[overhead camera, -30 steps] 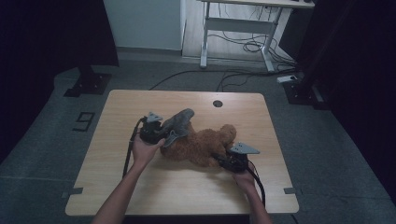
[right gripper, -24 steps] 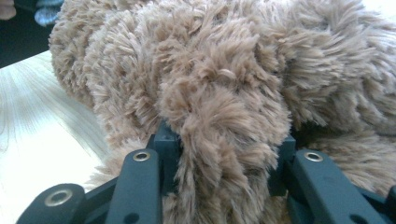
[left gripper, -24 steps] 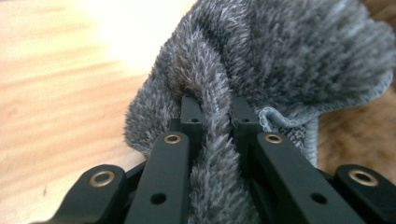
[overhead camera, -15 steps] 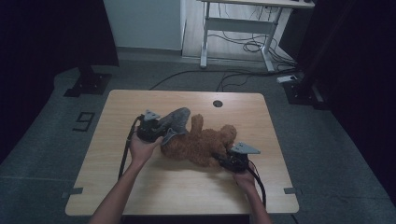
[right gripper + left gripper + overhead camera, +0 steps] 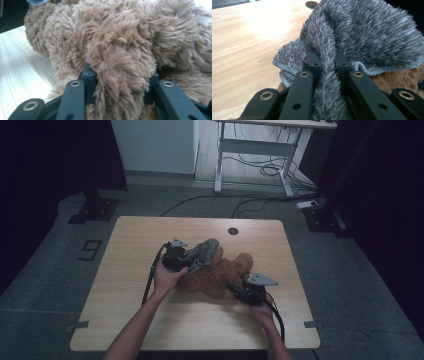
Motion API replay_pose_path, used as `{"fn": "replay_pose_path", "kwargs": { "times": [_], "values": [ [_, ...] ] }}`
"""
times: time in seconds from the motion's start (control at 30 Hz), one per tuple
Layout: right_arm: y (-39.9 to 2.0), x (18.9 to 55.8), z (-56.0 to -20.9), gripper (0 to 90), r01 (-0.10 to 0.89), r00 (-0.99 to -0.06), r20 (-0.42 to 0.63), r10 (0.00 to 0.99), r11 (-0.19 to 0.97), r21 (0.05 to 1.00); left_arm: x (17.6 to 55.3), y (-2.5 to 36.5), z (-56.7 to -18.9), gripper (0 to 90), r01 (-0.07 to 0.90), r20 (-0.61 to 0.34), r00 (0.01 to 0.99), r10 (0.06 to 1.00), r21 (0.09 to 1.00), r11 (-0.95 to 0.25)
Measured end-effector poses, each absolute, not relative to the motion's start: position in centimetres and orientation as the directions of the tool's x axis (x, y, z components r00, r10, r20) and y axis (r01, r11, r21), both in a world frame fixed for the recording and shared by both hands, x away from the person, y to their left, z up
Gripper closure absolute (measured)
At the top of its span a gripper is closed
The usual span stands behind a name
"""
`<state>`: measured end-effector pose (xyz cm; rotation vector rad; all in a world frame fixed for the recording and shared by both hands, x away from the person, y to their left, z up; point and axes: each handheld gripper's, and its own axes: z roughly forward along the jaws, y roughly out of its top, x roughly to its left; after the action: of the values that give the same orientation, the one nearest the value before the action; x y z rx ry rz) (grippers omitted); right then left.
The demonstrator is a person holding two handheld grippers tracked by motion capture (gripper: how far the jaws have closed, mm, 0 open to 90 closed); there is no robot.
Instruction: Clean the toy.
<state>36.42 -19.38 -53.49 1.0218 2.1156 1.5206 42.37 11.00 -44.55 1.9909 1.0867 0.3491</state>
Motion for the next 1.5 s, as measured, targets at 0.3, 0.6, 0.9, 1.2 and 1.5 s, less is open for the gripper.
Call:
{"fn": "replay_pose_path", "kwargs": {
  "times": [0.3, 0.6, 0.9, 1.2, 1.5],
  "values": [
    [-19.5, 36.3, -53.4, 54.1, 0.367, -0.687, 0.141, 0.713, 0.173, 0.914, 41.4, 13.0, -44.8, 79.7, 0.570, -0.123, 0.570, 0.813, 0.771, -0.284],
    [-19.9, 36.2, -53.3, 38.8, 0.432, -0.678, 0.216, 0.703, 0.142, 0.891, 39.8, 13.5, -45.6, 80.3, 0.549, -0.118, 0.593, 0.796, 0.783, -0.293],
    [-20.6, 35.9, -52.4, 28.6, 0.438, -0.698, 0.229, 0.679, 0.152, 0.886, 38.3, 14.0, -46.0, 80.3, 0.517, -0.109, 0.618, 0.778, 0.802, -0.298],
    [-20.6, 35.8, -51.0, 24.9, 0.415, -0.712, 0.235, 0.662, 0.126, 0.901, 36.4, 14.2, -46.5, 80.4, 0.494, -0.101, 0.641, 0.761, 0.813, -0.309],
    [-19.3, 35.5, -50.7, 26.8, 0.378, -0.745, 0.180, 0.642, 0.184, 0.907, 34.9, 14.5, -47.2, 80.5, 0.482, -0.100, 0.645, 0.757, 0.823, -0.301]
  ]
}}
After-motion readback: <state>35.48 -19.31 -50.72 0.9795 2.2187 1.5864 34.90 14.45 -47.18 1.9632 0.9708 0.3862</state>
